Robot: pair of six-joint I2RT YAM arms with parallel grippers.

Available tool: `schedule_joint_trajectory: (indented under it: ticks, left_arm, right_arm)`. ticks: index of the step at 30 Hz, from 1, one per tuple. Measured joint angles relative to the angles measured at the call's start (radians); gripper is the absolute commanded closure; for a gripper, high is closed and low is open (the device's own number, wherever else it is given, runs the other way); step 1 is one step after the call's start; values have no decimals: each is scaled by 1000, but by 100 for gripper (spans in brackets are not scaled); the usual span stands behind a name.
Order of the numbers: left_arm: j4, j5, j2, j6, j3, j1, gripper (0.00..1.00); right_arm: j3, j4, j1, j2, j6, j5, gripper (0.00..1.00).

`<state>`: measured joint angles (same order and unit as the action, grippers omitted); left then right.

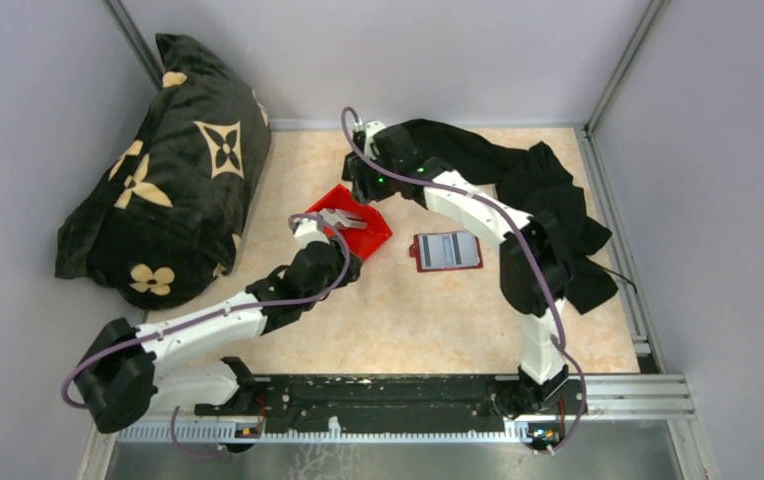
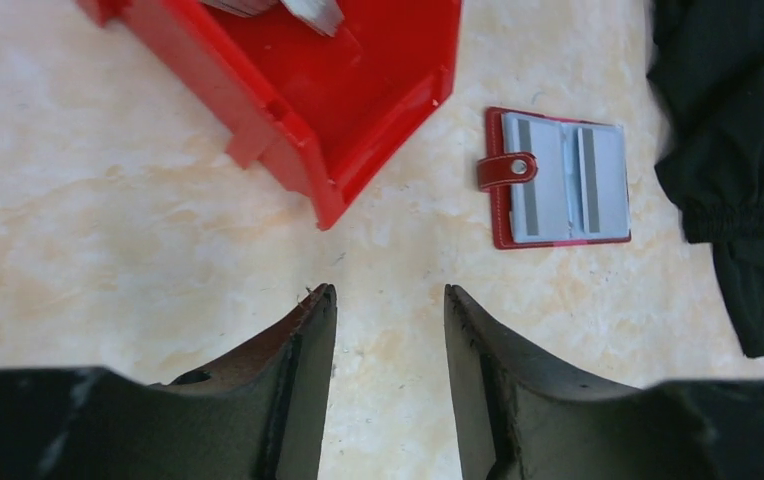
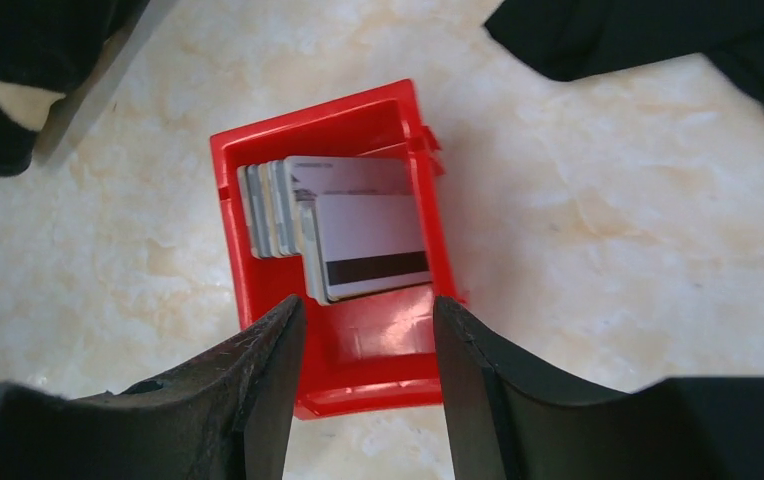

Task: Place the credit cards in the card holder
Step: Pick up the credit card from the storage box.

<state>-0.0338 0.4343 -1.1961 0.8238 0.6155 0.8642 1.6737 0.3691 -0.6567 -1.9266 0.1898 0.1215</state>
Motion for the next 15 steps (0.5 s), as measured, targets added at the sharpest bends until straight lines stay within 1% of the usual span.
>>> schedule_joint_trajectory:
  ticks: [4,9,15]
  left_arm:
    - [19,59,91,35,-66,0,39]
    - [35,113,153,64,-119,0,30]
    - [58,152,173,85,-141,0,26]
  right_arm:
    - [90,43,-24,-95,-13,44,49]
    - [195,84,-34,-188,-23,79,49]
    - [281,114,-35,-275,-27,101,49]
